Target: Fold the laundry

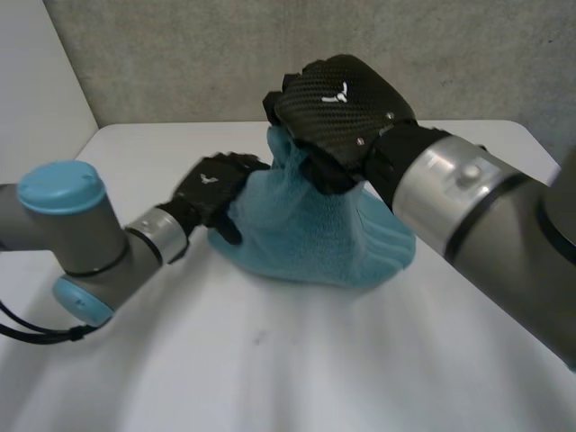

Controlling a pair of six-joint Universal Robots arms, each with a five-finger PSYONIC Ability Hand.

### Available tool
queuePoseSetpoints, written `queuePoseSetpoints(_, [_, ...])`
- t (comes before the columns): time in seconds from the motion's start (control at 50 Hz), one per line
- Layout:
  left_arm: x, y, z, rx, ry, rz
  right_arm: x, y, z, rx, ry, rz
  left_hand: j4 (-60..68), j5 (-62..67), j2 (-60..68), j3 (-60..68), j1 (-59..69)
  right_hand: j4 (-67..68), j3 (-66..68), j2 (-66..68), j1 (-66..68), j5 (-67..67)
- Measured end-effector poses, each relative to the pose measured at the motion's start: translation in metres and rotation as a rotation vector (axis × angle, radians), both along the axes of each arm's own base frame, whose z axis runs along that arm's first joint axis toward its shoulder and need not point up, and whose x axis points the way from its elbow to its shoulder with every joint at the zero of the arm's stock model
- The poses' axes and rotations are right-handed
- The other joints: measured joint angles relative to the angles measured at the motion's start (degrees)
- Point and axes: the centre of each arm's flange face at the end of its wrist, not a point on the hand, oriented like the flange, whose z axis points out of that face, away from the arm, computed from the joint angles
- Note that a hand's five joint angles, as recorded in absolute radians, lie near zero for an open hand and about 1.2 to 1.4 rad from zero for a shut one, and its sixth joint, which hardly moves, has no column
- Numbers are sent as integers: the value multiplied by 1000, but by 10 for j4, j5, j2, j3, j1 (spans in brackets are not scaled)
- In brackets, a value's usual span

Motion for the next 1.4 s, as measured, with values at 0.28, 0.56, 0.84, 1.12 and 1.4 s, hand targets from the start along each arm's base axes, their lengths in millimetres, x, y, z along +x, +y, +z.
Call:
queuePoseSetpoints(0.28, [-8, 9, 16, -52, 0, 147, -29, -29, -24, 59, 46, -126, 557, 509, 560, 544, 521, 0, 2, 0, 0, 0])
queuePoseSetpoints(0.56, [42, 65, 37, -27, -53, 369, -30, -48, -90, 263, 155, -250, 560, 509, 564, 549, 521, 0, 2, 0, 0, 8])
queuePoseSetpoints(0.84, [72, 142, 7, 260, -279, 337, -31, -1, -102, 435, 391, -78, 120, 113, 126, 118, 125, -429, -425, -422, -313, -387])
queuePoseSetpoints(1.12, [82, 119, 69, 117, -169, 406, -13, -24, -57, 167, 252, -46, 74, 64, 77, 70, 82, -450, -439, -431, -325, -407])
queuePoseSetpoints(1.4, [86, 87, 51, 121, -232, 420, 25, -22, -99, -55, 439, 230, 74, 65, 77, 70, 82, -450, -439, -431, -325, -407])
